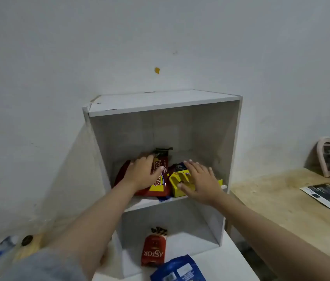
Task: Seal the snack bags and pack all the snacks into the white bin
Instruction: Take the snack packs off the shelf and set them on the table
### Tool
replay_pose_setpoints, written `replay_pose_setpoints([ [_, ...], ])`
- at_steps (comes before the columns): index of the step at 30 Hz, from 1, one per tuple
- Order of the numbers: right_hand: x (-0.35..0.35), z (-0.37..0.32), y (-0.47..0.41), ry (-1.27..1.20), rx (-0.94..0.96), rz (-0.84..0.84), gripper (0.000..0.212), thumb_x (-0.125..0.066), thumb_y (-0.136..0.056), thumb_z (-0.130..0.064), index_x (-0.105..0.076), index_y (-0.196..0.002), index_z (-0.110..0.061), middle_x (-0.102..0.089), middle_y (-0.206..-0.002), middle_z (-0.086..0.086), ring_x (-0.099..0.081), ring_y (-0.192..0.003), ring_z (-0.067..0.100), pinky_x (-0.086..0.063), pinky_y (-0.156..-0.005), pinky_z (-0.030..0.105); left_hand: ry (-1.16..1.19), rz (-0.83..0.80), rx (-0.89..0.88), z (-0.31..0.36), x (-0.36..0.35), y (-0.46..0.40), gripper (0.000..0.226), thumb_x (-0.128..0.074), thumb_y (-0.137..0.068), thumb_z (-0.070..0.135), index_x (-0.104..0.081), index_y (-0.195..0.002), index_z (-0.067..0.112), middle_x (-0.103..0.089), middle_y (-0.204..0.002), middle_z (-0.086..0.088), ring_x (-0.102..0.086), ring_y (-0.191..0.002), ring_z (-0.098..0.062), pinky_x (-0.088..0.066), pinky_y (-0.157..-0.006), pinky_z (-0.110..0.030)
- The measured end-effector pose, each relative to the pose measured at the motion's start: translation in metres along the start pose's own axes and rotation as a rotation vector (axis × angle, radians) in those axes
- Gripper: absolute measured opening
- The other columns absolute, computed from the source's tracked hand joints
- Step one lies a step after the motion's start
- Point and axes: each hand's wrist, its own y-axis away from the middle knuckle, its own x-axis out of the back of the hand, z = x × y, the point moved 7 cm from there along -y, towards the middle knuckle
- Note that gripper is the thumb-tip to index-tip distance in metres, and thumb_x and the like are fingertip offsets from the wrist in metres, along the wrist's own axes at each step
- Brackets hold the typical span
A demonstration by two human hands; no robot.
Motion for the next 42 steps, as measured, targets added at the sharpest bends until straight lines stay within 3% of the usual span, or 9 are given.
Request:
replay_pose_setpoints([
  [7, -0.040, 0.029, -0.029, -0.067, -0.036, -0.188, 0.081, -0.022, -0.079, -0.072, -0.034, -0.145, -0.028, -0.029, -0.155, -0.004, -0.023, -0.142, 0.020, -0.017, -0.116, 0.044, 0.082, -0.189, 0.080, -0.026, -0.047, -0.074, 0.060, -0.048, -0.092, 0.047, -0.032, -0.146, 0.025, -0.023, -0.156, -0.008, -0.021, -0.144, -0.026, -0.023, -0.116, -0.042],
  [12, -0.031, 0.036, -0.049, -0.101, -0.019, -0.295, 0.075, -0.032, -0.078, -0.076, -0.051, -0.132, -0.026, -0.049, -0.130, 0.000, -0.038, -0.125, 0.023, -0.038, -0.100, 0.045, 0.157, -0.248, 0.143, -0.039, -0.065, -0.089, 0.060, -0.053, -0.077, 0.056, -0.049, -0.131, 0.030, -0.048, -0.138, -0.005, -0.049, -0.123, -0.026, -0.044, -0.100, -0.039],
  [17, -0.028, 0.038, -0.064, -0.122, -0.089, -0.215, 0.048, -0.047, -0.081, -0.070, -0.059, -0.105, -0.030, -0.045, -0.104, -0.004, -0.045, -0.113, 0.024, -0.039, -0.091, 0.043, 0.199, -0.230, 0.155, -0.041, -0.066, -0.091, 0.048, -0.064, -0.078, 0.049, -0.054, -0.121, 0.029, -0.056, -0.128, -0.007, -0.059, -0.107, -0.026, -0.050, -0.089, -0.037],
  [21, -0.035, 0.040, -0.063, -0.052, -0.106, -0.165, 0.075, -0.042, -0.074, -0.079, -0.046, -0.130, -0.029, -0.044, -0.128, 0.002, -0.040, -0.124, 0.027, -0.033, -0.099, 0.045, 0.193, -0.239, 0.173, -0.041, -0.065, -0.087, 0.047, -0.065, -0.077, 0.051, -0.052, -0.120, 0.035, -0.047, -0.129, -0.012, -0.056, -0.111, -0.031, -0.049, -0.093, -0.039],
  [24, -0.045, 0.038, -0.059, 0.037, -0.087, -0.265, 0.082, -0.034, -0.082, -0.076, -0.024, -0.148, -0.029, -0.026, -0.154, 0.000, -0.019, -0.142, 0.027, -0.020, -0.109, 0.053, 0.241, -0.194, 0.224, -0.043, -0.061, -0.082, 0.039, -0.054, -0.074, 0.064, -0.058, -0.105, 0.039, -0.053, -0.120, -0.011, -0.059, -0.105, -0.030, -0.050, -0.091, -0.040],
  [29, -0.045, 0.040, -0.060, 0.019, -0.166, -0.477, 0.087, -0.036, -0.081, -0.078, -0.013, -0.151, -0.032, -0.020, -0.159, -0.001, -0.011, -0.146, 0.029, -0.014, -0.111, 0.061, 0.355, -0.193, 0.313, -0.060, -0.070, -0.078, 0.022, -0.052, -0.070, 0.065, -0.057, -0.078, 0.045, -0.060, -0.116, -0.007, -0.061, -0.100, -0.027, -0.052, -0.086, -0.039],
  [31, -0.041, 0.042, -0.060, 0.054, -0.199, -0.533, 0.090, -0.038, -0.077, -0.081, -0.014, -0.150, -0.034, -0.023, -0.157, -0.001, -0.014, -0.145, 0.030, -0.016, -0.112, 0.059, 0.384, -0.199, 0.324, -0.050, -0.054, -0.063, 0.020, -0.062, -0.076, 0.058, -0.057, -0.090, 0.044, -0.056, -0.122, -0.008, -0.060, -0.102, -0.027, -0.050, -0.079, -0.032],
  [35, -0.045, 0.051, -0.056, 0.009, -0.262, -0.598, 0.108, -0.041, -0.060, -0.092, -0.019, -0.149, -0.034, -0.028, -0.156, 0.000, -0.026, -0.142, 0.030, -0.024, -0.113, 0.051, 0.377, -0.227, 0.401, -0.049, -0.055, -0.047, 0.069, -0.064, -0.083, 0.050, -0.037, -0.138, 0.018, -0.052, -0.134, -0.011, -0.056, -0.113, -0.027, -0.042, -0.076, -0.027],
  [42, -0.031, 0.044, -0.050, 0.111, -0.162, -0.457, 0.102, -0.044, -0.060, -0.091, -0.041, -0.139, -0.026, -0.048, -0.140, 0.003, -0.035, -0.134, 0.028, -0.020, -0.104, 0.048, 0.312, -0.375, 0.513, -0.039, -0.045, -0.023, 0.068, -0.061, -0.084, 0.055, -0.051, -0.126, 0.003, -0.059, -0.127, -0.015, -0.058, -0.112, -0.029, -0.044, -0.085, -0.028],
])
